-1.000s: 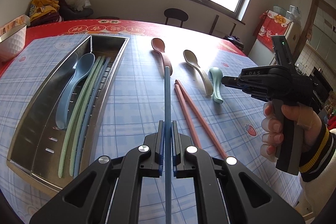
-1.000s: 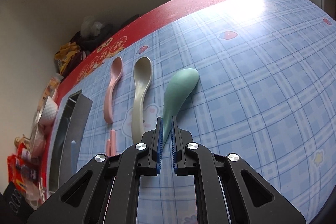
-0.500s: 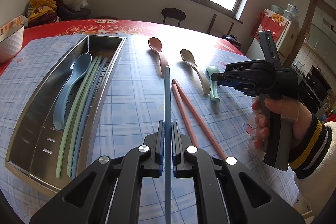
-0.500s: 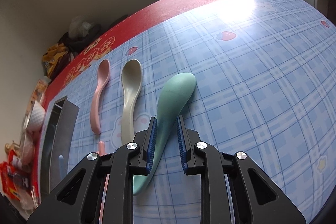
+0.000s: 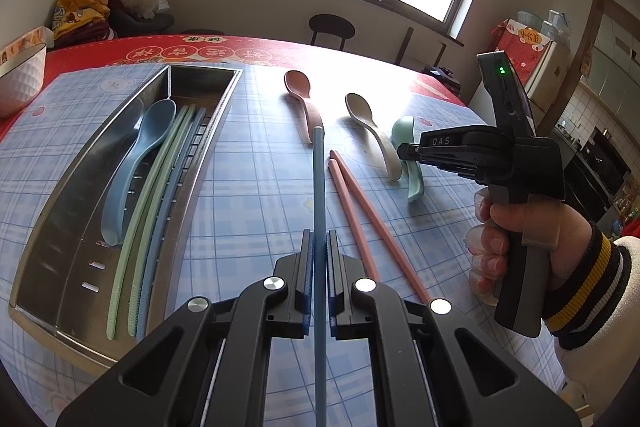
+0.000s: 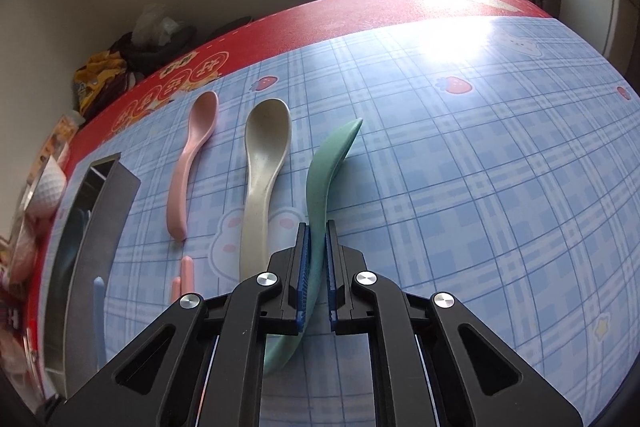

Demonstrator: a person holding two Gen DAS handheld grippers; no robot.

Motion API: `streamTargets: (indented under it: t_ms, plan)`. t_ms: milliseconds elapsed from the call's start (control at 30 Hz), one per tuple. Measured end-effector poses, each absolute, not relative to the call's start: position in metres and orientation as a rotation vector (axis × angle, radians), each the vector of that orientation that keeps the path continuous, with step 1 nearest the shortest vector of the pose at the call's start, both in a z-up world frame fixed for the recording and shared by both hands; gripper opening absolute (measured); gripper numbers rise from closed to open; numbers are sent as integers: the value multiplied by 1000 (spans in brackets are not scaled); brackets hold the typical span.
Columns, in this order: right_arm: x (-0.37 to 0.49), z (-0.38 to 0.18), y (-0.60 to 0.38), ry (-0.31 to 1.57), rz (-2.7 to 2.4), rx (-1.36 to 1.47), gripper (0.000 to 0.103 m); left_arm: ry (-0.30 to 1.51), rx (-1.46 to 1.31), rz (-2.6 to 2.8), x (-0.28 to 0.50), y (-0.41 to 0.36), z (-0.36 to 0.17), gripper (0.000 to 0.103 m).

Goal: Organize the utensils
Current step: 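Carry the blue chopstick into the steel tray with the left tool while the right tool lifts the mint-green spoon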

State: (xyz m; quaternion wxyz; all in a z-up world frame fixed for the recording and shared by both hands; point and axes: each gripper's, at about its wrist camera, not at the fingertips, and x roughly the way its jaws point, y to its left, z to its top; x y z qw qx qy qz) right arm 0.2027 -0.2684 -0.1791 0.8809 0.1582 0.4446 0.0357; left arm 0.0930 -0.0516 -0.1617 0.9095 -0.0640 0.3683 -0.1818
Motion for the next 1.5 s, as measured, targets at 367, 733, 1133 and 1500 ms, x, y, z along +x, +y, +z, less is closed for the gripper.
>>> streamTargets:
  t_ms: [367,733,1133,1500]
  plan:
    - [144,-161,-283,814,158,413,7,759,-141,-379,94,-48,-162,6]
    - [109,-164,-296,709,186,484,7,766,-149,-370,95,-48,-163,6]
    - [105,-164,-306,671,254,544,7,751,-157,-408,82,-46,-147,6]
    - [101,-168,-315,658,282,582,7,747,-144,-410,81,-32,-120,6]
